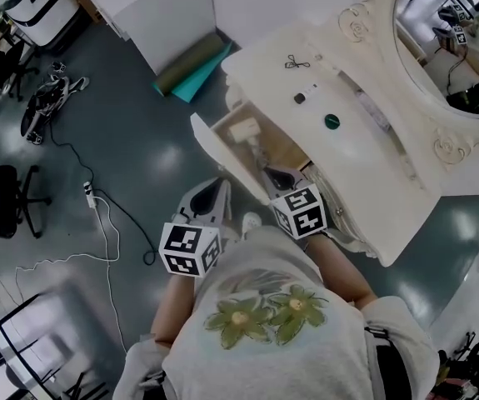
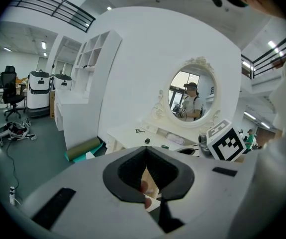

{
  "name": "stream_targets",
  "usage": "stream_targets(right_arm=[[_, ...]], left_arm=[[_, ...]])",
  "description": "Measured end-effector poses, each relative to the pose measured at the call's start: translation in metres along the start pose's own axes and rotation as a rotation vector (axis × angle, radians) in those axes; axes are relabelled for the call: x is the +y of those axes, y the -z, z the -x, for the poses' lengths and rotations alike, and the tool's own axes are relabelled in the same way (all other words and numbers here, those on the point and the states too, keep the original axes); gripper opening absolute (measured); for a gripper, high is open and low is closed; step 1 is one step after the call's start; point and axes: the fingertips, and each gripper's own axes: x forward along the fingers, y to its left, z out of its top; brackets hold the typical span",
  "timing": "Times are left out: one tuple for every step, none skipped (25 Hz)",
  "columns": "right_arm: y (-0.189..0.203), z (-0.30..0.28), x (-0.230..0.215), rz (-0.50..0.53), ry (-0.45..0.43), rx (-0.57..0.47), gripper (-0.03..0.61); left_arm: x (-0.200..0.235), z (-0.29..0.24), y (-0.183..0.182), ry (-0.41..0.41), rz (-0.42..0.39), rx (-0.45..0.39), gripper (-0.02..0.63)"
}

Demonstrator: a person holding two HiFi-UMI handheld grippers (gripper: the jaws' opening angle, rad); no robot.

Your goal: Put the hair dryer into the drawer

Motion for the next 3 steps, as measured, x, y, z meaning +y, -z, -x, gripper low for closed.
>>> stream_targets(right_arm=[[0.0010, 0.0008, 0.0009, 0.000, 0.001, 0.001, 0.021], [0.0019, 0.0016, 0.0020, 0.000, 0.001, 0.002, 0.021], [0.0028, 0.0023, 0.0031, 0.001, 0.001, 0.003, 0.021]], left_arm=[[-0.0009, 0.0010, 0.0007, 0.001, 0.002, -0.001, 0.011], [-0.0016, 0.0020, 0.0016, 0.002, 0.004, -0.001, 0.011], [-0.0022, 0.0029, 0.0025, 0.003, 0.006, -0.001, 0.011]])
